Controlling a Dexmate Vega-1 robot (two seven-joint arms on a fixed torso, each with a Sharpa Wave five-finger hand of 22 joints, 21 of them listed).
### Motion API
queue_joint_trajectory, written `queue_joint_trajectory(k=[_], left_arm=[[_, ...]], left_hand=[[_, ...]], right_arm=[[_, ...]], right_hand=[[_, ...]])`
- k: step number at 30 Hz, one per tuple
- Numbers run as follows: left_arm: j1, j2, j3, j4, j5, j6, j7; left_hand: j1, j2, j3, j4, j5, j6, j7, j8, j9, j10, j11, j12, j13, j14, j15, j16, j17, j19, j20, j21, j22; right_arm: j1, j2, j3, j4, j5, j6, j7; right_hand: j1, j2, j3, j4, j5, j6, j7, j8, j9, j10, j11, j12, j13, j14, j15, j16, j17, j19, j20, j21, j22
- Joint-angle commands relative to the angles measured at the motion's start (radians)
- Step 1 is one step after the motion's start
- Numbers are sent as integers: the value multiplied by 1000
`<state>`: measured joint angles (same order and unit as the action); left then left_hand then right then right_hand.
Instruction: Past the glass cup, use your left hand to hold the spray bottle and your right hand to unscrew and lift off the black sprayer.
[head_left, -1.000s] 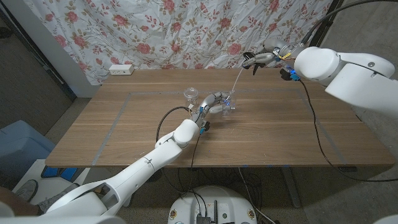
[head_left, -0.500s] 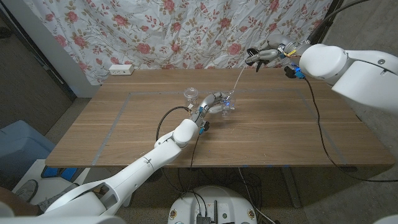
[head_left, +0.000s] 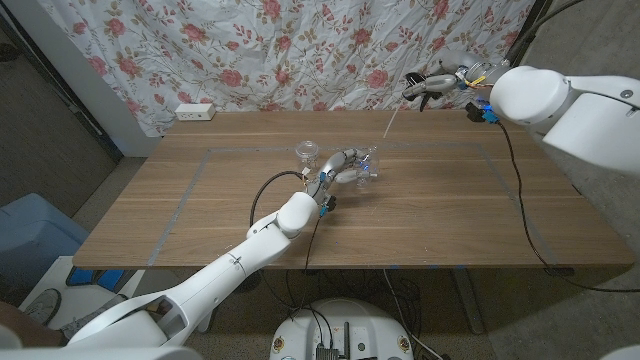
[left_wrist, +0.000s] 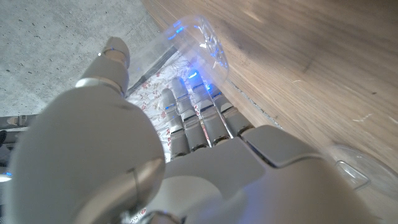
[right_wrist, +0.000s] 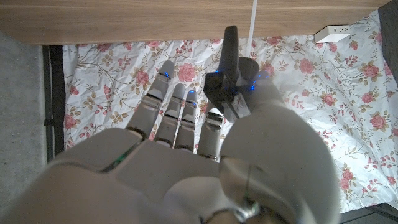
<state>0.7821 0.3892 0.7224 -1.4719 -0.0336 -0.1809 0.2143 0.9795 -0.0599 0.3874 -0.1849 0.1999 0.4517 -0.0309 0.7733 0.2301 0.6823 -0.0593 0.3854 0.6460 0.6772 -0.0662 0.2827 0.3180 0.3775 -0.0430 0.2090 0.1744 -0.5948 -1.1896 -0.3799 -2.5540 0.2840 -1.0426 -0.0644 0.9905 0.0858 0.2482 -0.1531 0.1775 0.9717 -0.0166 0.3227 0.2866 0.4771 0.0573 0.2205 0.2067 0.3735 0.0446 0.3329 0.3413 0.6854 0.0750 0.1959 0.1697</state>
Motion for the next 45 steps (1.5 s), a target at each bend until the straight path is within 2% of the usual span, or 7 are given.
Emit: queue_joint_trajectory(k=[1, 13, 24, 37, 45], left_arm=[[30, 23, -15, -43, -1, 9, 11], [58, 39, -43, -54, -34, -7, 12], [79, 59, -56, -90, -33, 14, 24], [84, 62, -67, -84, -54, 5, 16], [88, 67, -73, -84, -78, 13, 2]], left_hand=[[-40, 182, 14, 12, 7, 26, -30, 203, 1, 90, -88, 2, 3, -8, -116, -5, 3, 2, -19, -1, 6], [-48, 180, 9, 16, 5, 23, -34, 202, 1, 87, -89, 0, 2, -17, -117, -7, 6, 7, -9, 1, 6], [-56, 178, 5, 18, 4, 24, -38, 203, 0, 83, -98, -6, -3, -21, -119, -9, 7, 9, 6, 3, 7], [-67, 172, -2, 20, 3, 28, -52, 204, -2, 67, -109, -21, -15, -46, -121, -18, 8, -3, 18, -1, 9], [-80, 162, -3, 20, 3, 27, -71, 200, -7, 58, -123, -36, -26, -64, -122, -30, 1, -21, 24, -6, 10]], right_arm=[[27, -13, -21, 0, -2, -49, -18], [71, -12, -78, 22, -29, -104, -19], [89, 2, -127, 72, -64, -97, -17], [88, 16, -166, 131, -109, -57, 0], [102, 33, -220, 171, -172, -41, 13]], right_hand=[[4, 6, -2, -3, 6, 13, -9, 1, 2, 3, 2, -1, 3, 4, 0, 6, 5, 3, -4, 0, 2], [10, -2, -5, -9, 6, 14, -15, 0, 2, 2, -2, -2, 3, 2, -3, 5, 5, -5, -3, -3, 2], [13, -7, -8, -10, 7, 21, -25, 0, 0, 1, -12, -4, 3, -2, -7, 3, 5, -16, -10, -6, 2], [13, -10, -11, -8, 7, 20, -29, -2, -1, -2, -13, -6, 3, -4, -9, 2, 6, -20, -17, -5, 3], [10, -12, -14, -6, 7, 20, -29, -4, -2, -2, -17, -6, 4, -5, -10, 2, 6, -20, -20, -4, 3]])
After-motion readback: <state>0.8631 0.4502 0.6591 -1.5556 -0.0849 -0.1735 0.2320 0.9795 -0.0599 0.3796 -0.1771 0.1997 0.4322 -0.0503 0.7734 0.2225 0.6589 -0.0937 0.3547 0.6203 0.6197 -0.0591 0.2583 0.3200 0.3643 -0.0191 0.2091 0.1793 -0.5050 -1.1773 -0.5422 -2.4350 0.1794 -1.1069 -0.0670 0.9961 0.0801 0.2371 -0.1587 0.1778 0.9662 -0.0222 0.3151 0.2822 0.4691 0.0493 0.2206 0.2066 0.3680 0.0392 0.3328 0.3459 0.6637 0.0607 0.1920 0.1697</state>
